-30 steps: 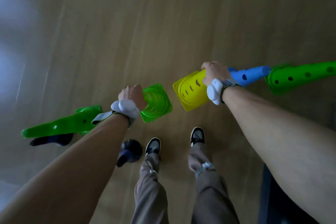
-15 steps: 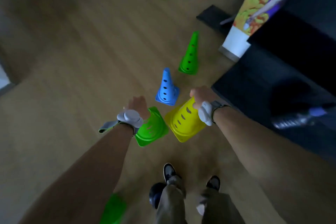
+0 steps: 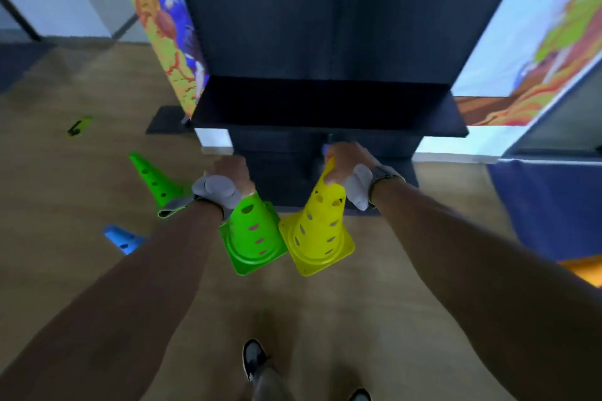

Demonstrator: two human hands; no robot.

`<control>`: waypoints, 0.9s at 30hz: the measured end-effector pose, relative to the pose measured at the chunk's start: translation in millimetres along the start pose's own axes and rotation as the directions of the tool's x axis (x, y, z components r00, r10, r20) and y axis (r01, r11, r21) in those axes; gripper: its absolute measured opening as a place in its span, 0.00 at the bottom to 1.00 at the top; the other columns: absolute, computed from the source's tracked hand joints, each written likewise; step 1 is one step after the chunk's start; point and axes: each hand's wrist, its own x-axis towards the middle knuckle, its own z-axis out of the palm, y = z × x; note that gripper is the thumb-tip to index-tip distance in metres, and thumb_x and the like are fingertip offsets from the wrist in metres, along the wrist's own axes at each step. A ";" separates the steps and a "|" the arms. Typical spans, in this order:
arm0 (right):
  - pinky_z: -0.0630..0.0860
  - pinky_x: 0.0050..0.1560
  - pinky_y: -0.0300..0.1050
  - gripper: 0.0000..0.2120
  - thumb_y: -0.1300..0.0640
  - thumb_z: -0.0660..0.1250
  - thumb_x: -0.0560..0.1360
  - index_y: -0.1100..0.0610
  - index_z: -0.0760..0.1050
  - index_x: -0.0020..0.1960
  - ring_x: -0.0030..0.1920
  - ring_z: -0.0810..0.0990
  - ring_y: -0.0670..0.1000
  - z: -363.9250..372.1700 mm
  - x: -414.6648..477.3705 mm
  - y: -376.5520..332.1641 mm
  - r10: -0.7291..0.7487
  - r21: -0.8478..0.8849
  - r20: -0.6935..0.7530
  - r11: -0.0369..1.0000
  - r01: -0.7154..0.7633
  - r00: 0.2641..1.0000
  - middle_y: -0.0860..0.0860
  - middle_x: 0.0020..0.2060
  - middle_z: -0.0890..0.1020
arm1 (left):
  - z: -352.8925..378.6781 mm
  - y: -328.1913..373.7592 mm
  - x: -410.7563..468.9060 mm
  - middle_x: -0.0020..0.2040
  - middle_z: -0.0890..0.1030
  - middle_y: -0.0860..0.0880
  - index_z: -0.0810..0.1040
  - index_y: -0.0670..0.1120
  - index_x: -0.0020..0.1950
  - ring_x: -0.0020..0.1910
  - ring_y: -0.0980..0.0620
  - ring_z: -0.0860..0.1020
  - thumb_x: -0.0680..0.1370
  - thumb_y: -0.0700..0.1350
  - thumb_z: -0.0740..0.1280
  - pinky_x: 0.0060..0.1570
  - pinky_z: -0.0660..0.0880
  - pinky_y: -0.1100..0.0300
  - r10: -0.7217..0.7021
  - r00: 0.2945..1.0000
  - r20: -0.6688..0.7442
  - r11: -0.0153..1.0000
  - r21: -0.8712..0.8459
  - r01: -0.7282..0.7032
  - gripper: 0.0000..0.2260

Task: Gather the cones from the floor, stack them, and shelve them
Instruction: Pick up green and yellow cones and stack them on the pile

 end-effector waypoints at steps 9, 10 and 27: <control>0.72 0.41 0.45 0.22 0.54 0.73 0.68 0.54 0.75 0.60 0.51 0.79 0.61 -126.1 -113.2 227.2 0.303 0.147 -0.373 0.952 -0.267 0.877 0.58 0.54 0.79 | -48.2 289.0 -21.1 0.50 0.82 0.43 0.80 0.45 0.51 0.49 0.41 0.81 0.69 0.41 0.73 0.38 0.70 0.58 0.295 0.937 -0.189 0.955 0.096 -0.281 0.12; 0.72 0.41 0.45 0.23 0.53 0.73 0.68 0.54 0.75 0.61 0.51 0.79 0.61 -137.8 -124.2 247.8 0.354 0.161 -0.389 0.935 -0.315 0.851 0.59 0.54 0.79 | -54.5 317.0 -27.9 0.51 0.82 0.43 0.79 0.45 0.52 0.50 0.40 0.81 0.68 0.42 0.74 0.39 0.70 0.57 0.349 0.921 -0.173 0.937 0.074 -0.341 0.14; 0.69 0.41 0.46 0.23 0.49 0.72 0.71 0.58 0.72 0.62 0.52 0.78 0.62 -295.9 -265.8 518.8 0.681 0.351 -0.624 0.683 -0.641 0.383 0.60 0.55 0.79 | -74.7 709.5 -59.5 0.50 0.80 0.42 0.75 0.45 0.48 0.50 0.40 0.80 0.63 0.42 0.74 0.48 0.75 0.53 0.787 0.563 -0.252 0.598 0.091 -0.796 0.16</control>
